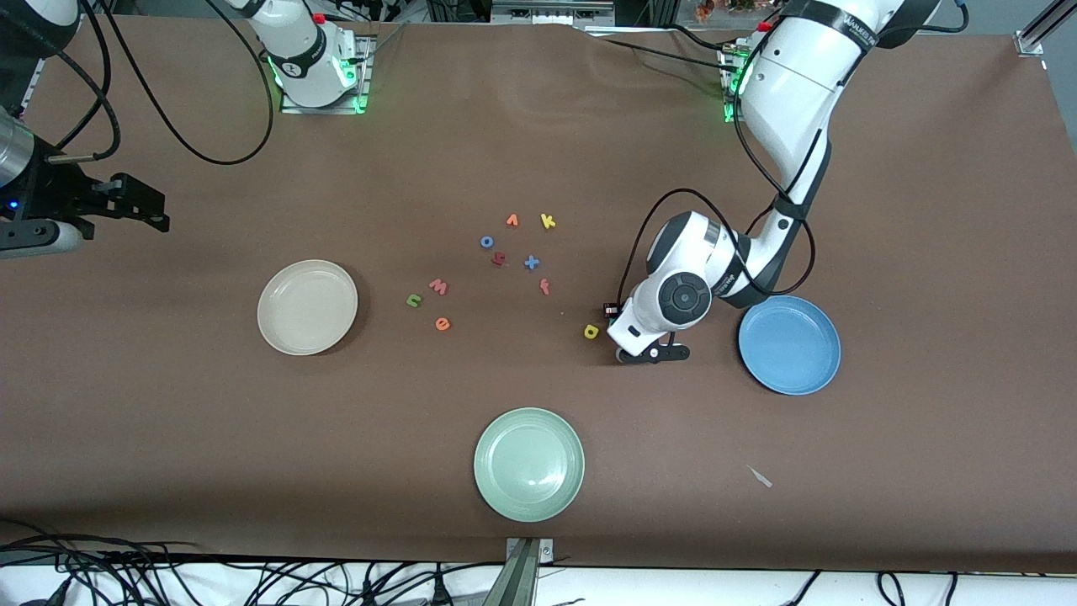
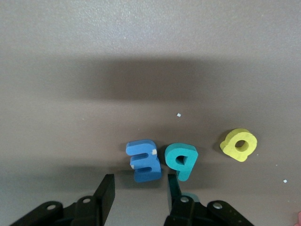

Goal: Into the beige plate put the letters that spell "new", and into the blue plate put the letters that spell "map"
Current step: 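Reach the left gripper down to the blue E and grasp it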

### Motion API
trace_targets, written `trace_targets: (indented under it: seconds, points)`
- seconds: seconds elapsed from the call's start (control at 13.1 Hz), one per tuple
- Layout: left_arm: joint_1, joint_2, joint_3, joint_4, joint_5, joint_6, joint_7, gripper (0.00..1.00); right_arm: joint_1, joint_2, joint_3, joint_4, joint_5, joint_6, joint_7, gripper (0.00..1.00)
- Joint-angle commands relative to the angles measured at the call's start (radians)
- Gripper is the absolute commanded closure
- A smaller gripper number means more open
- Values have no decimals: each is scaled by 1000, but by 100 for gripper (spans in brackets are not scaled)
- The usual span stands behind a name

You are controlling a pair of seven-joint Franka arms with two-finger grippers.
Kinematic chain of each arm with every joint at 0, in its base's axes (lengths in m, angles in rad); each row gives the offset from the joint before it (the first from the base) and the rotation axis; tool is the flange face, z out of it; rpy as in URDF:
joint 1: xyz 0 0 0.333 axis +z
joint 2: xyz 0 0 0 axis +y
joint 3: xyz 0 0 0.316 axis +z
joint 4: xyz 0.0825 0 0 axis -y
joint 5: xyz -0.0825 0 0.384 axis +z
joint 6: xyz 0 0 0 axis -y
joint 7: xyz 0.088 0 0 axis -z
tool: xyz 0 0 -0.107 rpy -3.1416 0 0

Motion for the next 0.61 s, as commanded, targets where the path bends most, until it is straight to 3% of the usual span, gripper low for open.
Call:
trace_targets:
  seconds: [0.0, 0.54]
  points:
    - [3, -3, 3, -19, -13, 13, 29, 47, -4, 5, 5, 18, -7, -13, 6, 0]
    - [12, 15, 3, -16, -13, 92, 29, 55, -4, 5, 5, 18, -7, -13, 6, 0]
